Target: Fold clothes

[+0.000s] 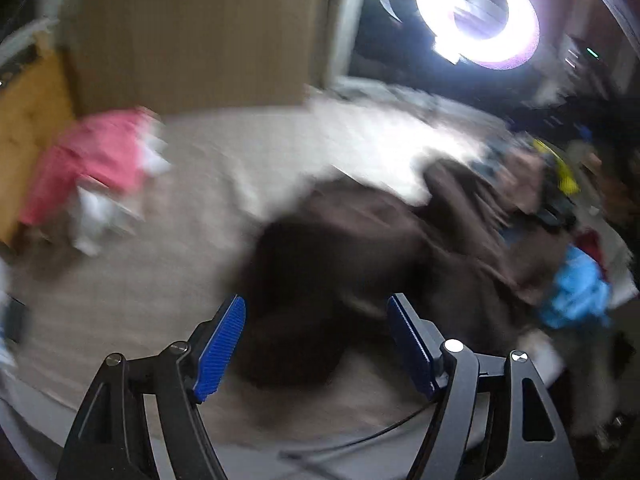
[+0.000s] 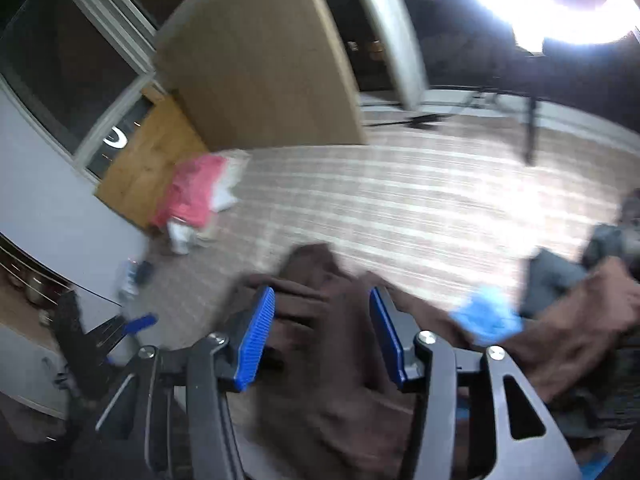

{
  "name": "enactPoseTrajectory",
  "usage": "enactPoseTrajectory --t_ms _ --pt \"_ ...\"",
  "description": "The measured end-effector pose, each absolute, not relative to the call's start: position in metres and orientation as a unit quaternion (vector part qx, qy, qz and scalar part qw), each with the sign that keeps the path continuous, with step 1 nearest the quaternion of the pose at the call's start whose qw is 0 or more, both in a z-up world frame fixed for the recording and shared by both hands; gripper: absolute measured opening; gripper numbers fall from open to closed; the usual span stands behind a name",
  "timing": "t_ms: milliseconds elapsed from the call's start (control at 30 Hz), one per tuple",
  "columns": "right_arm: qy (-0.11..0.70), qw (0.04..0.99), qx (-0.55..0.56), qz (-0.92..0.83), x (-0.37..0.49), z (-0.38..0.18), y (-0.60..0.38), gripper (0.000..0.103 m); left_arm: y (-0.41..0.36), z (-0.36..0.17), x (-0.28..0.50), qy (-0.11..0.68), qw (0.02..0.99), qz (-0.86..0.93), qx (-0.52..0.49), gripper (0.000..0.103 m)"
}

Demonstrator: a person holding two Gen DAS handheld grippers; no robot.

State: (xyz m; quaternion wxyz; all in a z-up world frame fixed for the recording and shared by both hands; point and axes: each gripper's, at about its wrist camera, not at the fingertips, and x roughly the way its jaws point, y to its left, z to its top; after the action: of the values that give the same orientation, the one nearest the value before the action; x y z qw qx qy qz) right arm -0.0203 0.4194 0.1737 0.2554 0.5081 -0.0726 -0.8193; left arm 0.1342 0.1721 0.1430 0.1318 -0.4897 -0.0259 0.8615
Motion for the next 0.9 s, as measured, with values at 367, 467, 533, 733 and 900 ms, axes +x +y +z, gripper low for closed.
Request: enactPoseTrajectory --t_ms 367,467,533,733,900 --pt "-0.137 0.193 0.488 -0.840 0.050 0.179 0.605 0.049 0.386 0.093 0.138 0.055 0.230 0.805 -0.545 0.076" --pt "-0.142 0.181 0.478 -0.848 0.064 0.186 0.629 0.049 0.415 0.070 0.135 0.121 0.197 0.797 -0.558 0.076" --pt "-0.131 0.178 0.476 -0.851 0.070 0.186 0.631 0.049 0.413 0.065 0.136 0.125 0.194 0.796 -0.559 0.073" --pt "-0.067 0.205 0.485 -0.848 0.058 0.171 0.599 0.049 0.352 0.084 0.125 0.012 0.191 0.805 -0.561 0.008" --pt "0.045 0.258 0.488 -0.833 0.030 0.156 0.534 0.049 0.247 0.139 0.142 -0.073 0.098 0.855 -0.505 0.004"
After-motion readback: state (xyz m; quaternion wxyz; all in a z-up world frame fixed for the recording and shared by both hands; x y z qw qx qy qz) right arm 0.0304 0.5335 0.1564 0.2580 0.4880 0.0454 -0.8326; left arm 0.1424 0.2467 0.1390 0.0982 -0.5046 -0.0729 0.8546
